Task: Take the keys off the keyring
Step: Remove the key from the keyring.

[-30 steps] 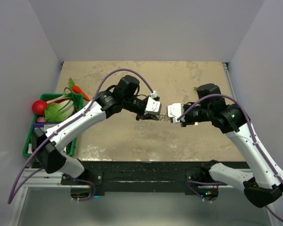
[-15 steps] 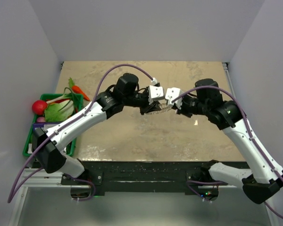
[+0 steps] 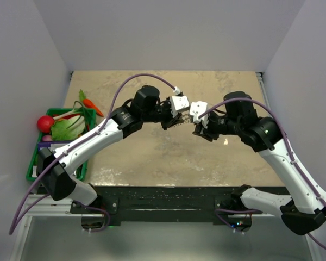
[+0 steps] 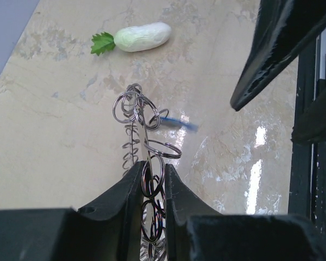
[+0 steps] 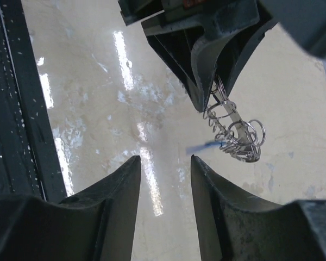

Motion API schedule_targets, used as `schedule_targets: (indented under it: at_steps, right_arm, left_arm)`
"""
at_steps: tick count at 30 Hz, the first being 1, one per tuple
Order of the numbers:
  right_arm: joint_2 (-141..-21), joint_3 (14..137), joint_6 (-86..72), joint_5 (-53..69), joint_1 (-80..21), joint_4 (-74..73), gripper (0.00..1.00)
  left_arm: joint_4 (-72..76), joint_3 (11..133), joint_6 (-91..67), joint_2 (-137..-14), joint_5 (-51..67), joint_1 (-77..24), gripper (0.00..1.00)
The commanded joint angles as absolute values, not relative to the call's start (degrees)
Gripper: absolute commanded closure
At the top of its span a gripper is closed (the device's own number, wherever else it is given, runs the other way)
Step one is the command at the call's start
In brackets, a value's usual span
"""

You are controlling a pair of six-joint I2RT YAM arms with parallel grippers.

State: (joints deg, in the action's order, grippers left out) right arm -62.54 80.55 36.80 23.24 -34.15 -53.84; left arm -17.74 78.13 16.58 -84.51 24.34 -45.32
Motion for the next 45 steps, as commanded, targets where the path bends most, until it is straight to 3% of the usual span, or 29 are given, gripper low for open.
schedule_targets:
  at_steps: [1,7,15,20,30,45]
  right_arm:
    - [-60.9,82.6,33.4,22.3,-34.2,-50.0,0.62]
    - [-63.4,82.7,28.6,20.1,-31.7,-46.3,0.69]
    - [-68.9,82.9,26.4,37.5,-19.1,-47.2,0.75]
    - [-70.0,84.7,27.4,51.8,-17.1,-50.8,0.74]
    - [-68.6,88.0,29.8,57.6,-15.6,-54.6,0.66]
    - [-76.9,86.7,31.1,68.3,-13.4,-57.8,0.68]
  left_arm:
    - [-14.6,78.0,17.5,-81.3,24.3,-45.6,1.00]
    - [-15.0,77.0,18.6,-79.4,27.8,-45.4,1.00]
    - [-16.6,77.0,20.0,-77.3,32.3,-45.4,1.00]
    - [-16.7,76.3,20.3,-76.6,32.1,-45.5,1.00]
    - [-14.4,75.2,18.7,-76.6,25.2,-45.4,1.00]
    - [-14.8,76.1,17.8,-76.5,28.5,-45.0,1.00]
